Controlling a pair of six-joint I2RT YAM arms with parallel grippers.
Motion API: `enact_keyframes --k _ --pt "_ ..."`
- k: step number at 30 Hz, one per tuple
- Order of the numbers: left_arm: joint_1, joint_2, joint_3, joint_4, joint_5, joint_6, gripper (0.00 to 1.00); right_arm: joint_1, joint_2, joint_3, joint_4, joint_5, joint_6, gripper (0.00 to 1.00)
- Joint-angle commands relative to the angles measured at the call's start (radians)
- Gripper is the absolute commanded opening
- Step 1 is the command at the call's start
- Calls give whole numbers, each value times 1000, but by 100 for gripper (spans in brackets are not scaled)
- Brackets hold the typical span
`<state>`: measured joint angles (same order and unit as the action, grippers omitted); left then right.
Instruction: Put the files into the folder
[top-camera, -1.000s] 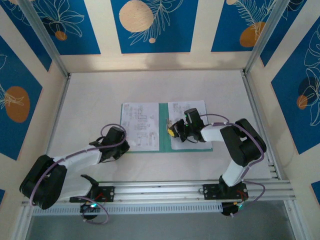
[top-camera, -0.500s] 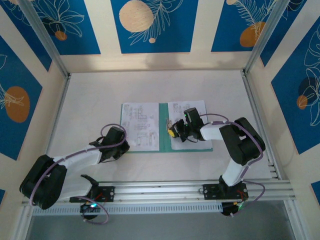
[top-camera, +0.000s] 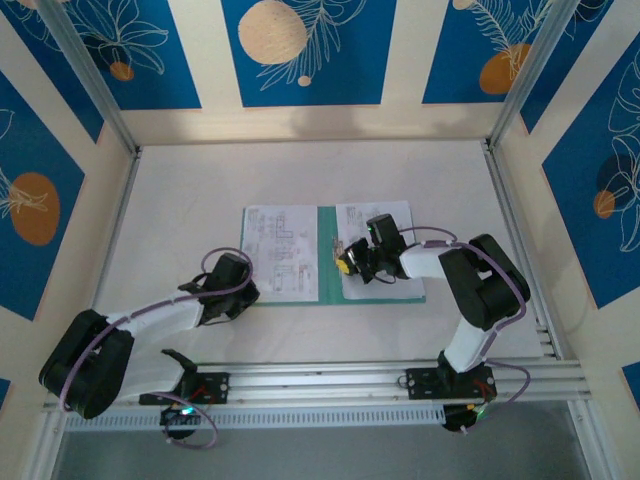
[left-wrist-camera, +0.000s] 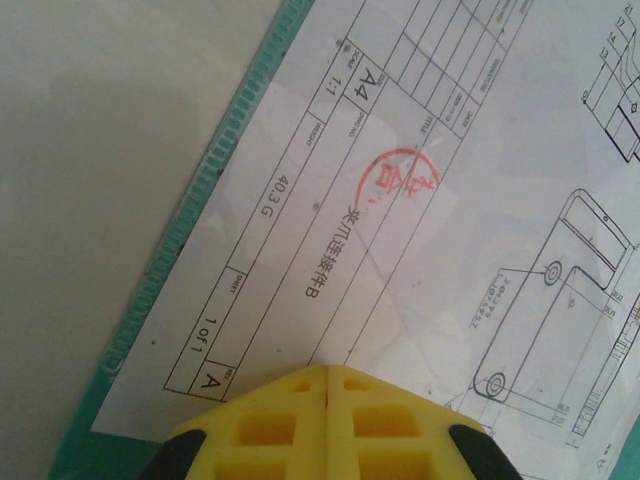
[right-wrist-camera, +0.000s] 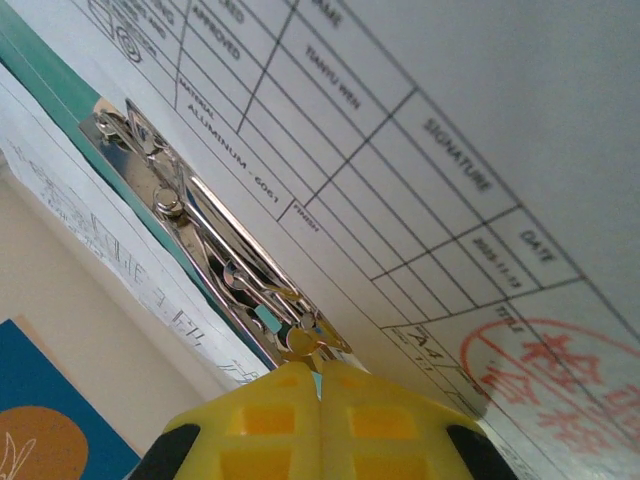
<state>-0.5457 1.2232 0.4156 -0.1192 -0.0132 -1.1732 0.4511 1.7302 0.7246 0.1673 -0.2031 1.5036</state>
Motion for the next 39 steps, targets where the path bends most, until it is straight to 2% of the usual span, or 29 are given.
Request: enact_keyframes --k 1,13,21,28,39 --pt "-2 10 -11 -45 -38 -11 0 -8 75 -48 -315 147 -11 0" --pt "0 12 -3 -45 -28 1 0 19 146 -13 -348 155 -8 0" --pt "0 22 2 -33 -12 14 0 53 184 66 -473 191 -12 0" --pt "1 60 21 -8 20 49 1 91 192 117 -488 210 -19 0" --pt "1 96 34 21 54 78 4 148 215 288 -632 254 -52 0"
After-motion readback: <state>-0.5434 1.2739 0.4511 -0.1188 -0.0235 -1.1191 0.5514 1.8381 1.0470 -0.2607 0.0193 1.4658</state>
